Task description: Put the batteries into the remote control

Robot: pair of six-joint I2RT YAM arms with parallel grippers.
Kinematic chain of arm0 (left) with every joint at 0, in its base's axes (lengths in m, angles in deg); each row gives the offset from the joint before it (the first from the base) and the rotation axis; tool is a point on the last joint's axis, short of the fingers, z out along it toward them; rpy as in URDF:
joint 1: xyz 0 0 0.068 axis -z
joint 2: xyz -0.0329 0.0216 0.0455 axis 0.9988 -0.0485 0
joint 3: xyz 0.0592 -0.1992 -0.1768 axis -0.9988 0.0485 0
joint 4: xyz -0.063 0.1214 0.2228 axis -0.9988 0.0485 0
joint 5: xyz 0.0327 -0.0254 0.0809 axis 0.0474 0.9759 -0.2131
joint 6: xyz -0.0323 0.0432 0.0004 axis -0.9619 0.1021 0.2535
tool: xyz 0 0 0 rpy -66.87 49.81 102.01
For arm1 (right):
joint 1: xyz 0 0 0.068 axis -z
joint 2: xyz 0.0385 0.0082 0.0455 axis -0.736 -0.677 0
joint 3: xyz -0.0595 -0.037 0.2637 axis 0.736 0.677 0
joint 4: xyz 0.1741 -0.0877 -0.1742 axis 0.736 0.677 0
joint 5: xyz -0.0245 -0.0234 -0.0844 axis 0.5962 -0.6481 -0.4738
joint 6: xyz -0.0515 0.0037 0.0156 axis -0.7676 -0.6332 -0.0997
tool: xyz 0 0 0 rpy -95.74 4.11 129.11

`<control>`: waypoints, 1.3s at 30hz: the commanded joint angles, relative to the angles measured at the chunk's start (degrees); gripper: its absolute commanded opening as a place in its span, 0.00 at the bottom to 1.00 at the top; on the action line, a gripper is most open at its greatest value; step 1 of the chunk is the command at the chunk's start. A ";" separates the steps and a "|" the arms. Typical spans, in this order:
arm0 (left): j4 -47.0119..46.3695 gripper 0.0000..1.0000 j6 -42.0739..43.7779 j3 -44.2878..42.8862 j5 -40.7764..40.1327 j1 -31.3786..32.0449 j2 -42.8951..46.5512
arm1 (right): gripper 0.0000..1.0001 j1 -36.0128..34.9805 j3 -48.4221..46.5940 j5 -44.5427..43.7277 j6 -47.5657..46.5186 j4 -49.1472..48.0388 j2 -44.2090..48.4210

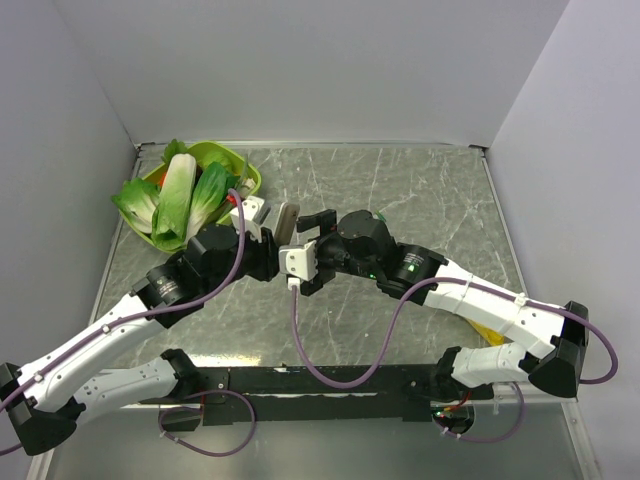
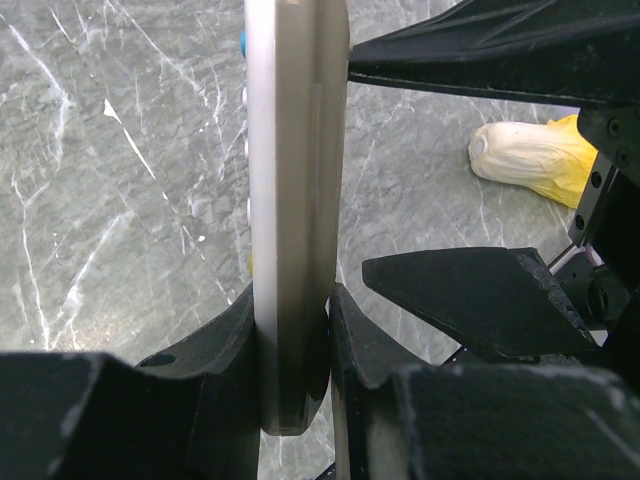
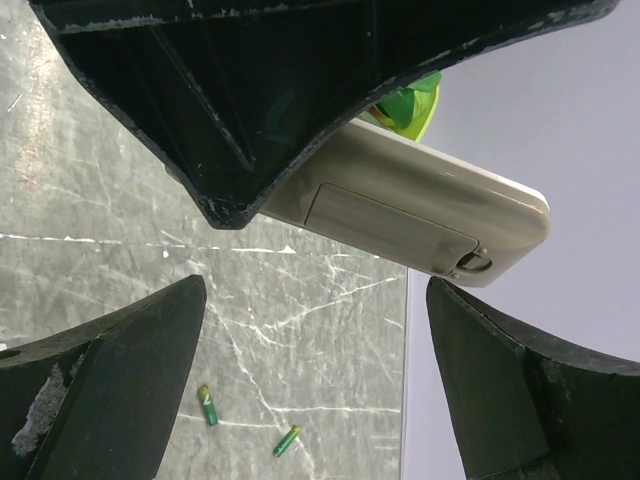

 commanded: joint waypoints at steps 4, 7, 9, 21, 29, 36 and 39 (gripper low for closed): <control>-1.56 0.01 -0.67 -2.39 0.09 0.31 0.01 | 0.98 0.16 -1.27 1.20 1.11 -4.55 1.83; -1.38 0.01 -0.93 -2.12 0.27 0.31 -0.35 | 0.98 0.07 -0.91 1.12 1.28 -5.69 2.10; -1.38 0.01 -1.02 -2.12 0.27 0.22 -0.26 | 0.98 0.16 -0.91 1.11 1.28 -5.70 2.19; -2.34 0.01 -0.32 -2.04 1.84 0.31 0.44 | 0.98 0.16 -1.09 1.90 1.46 -4.29 1.05; -4.28 0.01 0.91 -1.60 4.74 0.31 1.23 | 0.98 0.16 -1.97 3.40 1.46 -2.97 0.17; -5.60 0.01 1.79 -1.24 6.42 0.22 2.29 | 0.98 0.60 -3.02 4.19 2.07 -0.42 -0.98; -6.47 0.01 2.23 -0.63 7.91 0.31 2.81 | 0.98 1.04 -4.07 7.42 2.25 1.94 -1.33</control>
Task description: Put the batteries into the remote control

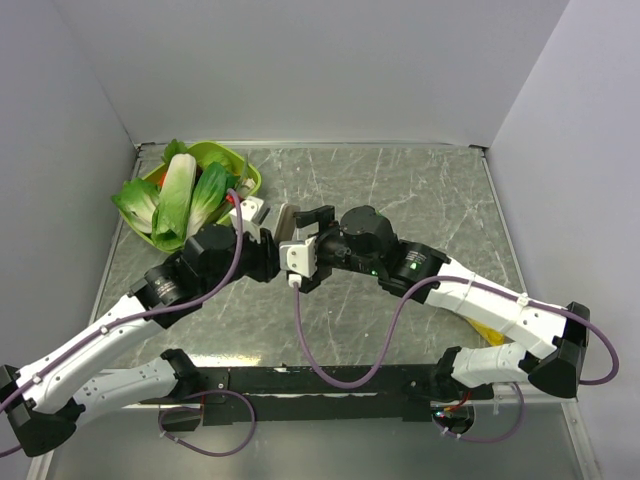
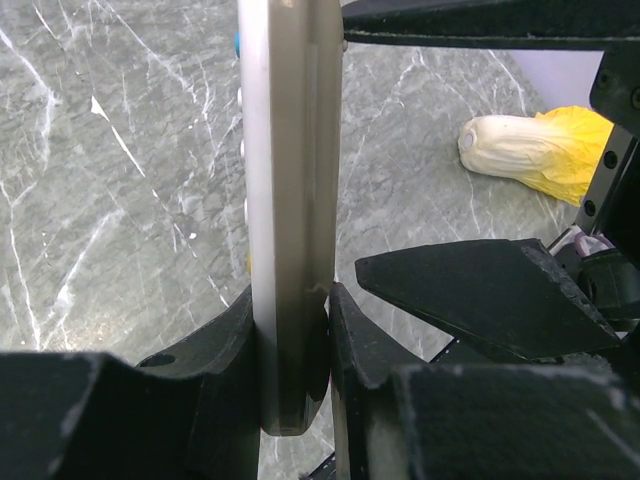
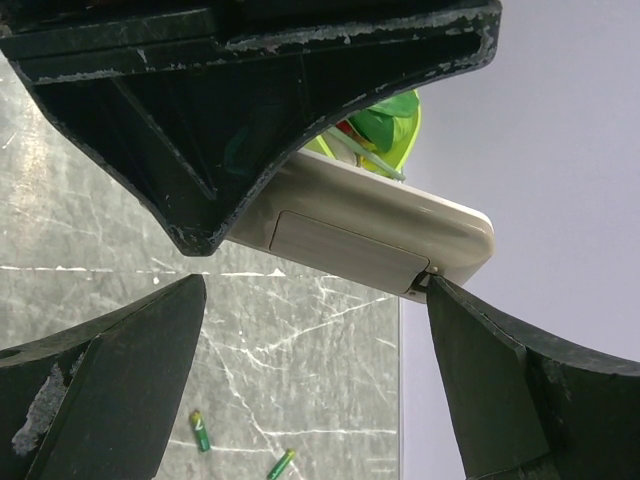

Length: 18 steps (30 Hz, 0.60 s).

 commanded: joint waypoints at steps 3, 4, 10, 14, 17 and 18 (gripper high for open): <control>-8.38 0.01 2.97 -0.02 8.12 0.57 3.30 | 0.98 1.02 -6.18 8.67 1.15 9.68 -2.84; -8.74 0.01 3.15 0.16 8.64 0.57 3.56 | 0.98 1.11 -7.15 9.73 1.07 10.74 -3.28; -10.76 0.01 4.56 0.60 12.42 0.66 4.88 | 0.96 1.20 -12.42 17.55 0.72 19.79 -6.00; -10.94 0.02 4.47 0.69 12.25 0.57 4.71 | 0.95 1.11 -14.45 20.72 0.89 21.65 -6.54; -10.06 0.01 3.77 0.43 10.59 0.57 4.18 | 0.94 0.23 -16.74 21.86 0.81 23.84 -7.76; -10.14 0.02 3.60 0.60 9.71 0.66 4.27 | 0.94 -0.03 -17.09 22.04 0.81 24.46 -8.03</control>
